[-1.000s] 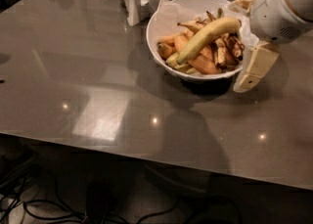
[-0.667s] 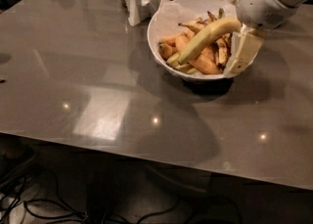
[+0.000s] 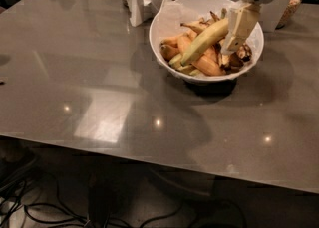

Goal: Pick banana from white bowl

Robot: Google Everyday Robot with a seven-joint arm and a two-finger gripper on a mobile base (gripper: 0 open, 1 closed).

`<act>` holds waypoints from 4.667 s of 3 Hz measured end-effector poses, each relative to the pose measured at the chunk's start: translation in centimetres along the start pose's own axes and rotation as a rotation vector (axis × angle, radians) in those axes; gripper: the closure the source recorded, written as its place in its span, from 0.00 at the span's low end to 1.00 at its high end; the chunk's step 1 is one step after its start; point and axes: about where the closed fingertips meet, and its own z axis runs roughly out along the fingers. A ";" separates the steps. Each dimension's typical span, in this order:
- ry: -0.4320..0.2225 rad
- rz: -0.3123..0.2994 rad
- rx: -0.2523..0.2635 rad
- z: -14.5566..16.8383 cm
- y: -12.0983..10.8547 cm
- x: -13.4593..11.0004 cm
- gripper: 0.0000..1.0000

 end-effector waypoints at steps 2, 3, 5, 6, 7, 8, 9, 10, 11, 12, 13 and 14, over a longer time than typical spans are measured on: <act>0.045 -0.055 -0.008 1.7 -0.4 3.9 0.04; 0.074 -0.072 -0.027 2.8 -0.5 6.7 0.22; 0.126 -0.077 -0.048 3.2 -0.8 10.2 0.40; 0.156 -0.078 -0.057 3.0 -1.3 11.3 0.52; 0.150 -0.075 -0.052 2.8 -1.8 10.9 0.50; 0.114 -0.066 -0.040 2.9 -2.4 9.9 0.49; 0.065 -0.053 -0.044 3.5 -2.4 8.6 0.49; 0.016 -0.039 -0.077 4.8 -1.4 7.5 0.50; 0.009 -0.035 -0.088 4.8 -1.1 7.3 0.52; 0.004 -0.027 -0.094 4.8 -0.9 7.3 0.70; 0.007 -0.023 -0.093 4.7 -0.8 7.3 0.94; 0.034 -0.003 -0.068 3.3 -1.1 7.7 1.00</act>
Offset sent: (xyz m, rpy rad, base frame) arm 0.0432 -0.0572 -0.0417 -0.1148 -0.0296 0.0249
